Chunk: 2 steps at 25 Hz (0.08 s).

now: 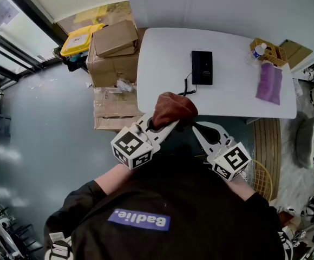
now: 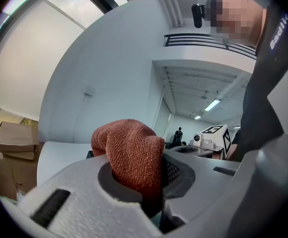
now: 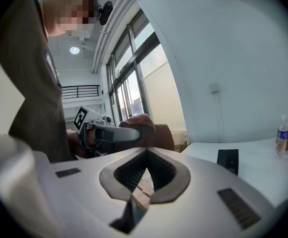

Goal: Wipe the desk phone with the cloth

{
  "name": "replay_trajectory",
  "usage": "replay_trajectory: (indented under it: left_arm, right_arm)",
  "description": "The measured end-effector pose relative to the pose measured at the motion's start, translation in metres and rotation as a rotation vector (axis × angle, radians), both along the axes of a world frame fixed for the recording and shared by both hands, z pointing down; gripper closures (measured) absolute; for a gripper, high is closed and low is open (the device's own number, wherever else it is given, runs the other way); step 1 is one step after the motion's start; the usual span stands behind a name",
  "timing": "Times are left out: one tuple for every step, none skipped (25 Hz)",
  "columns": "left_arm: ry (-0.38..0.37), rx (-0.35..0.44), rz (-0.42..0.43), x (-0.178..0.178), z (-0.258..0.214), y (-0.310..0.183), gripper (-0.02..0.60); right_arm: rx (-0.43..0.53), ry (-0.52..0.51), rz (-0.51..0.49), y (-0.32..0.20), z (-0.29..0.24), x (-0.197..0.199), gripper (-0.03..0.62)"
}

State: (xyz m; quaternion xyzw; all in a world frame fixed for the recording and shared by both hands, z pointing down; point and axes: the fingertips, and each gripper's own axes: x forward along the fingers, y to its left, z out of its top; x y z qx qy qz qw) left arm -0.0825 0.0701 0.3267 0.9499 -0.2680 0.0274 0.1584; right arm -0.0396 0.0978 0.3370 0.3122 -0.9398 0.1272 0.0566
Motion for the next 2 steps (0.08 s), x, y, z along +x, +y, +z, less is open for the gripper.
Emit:
replay_trajectory:
  left_arm:
    - [0.000,0.000,-0.001,0.0001,-0.0003,0.0006,0.538]
    - [0.000,0.001,-0.001,0.0001,-0.0007,0.0011,0.538]
  right_arm:
    - [0.002,0.001,0.000,0.0007,-0.0007,0.0000,0.563]
    - [0.003,0.002,-0.001,0.0013,-0.0014,0.0001,0.563]
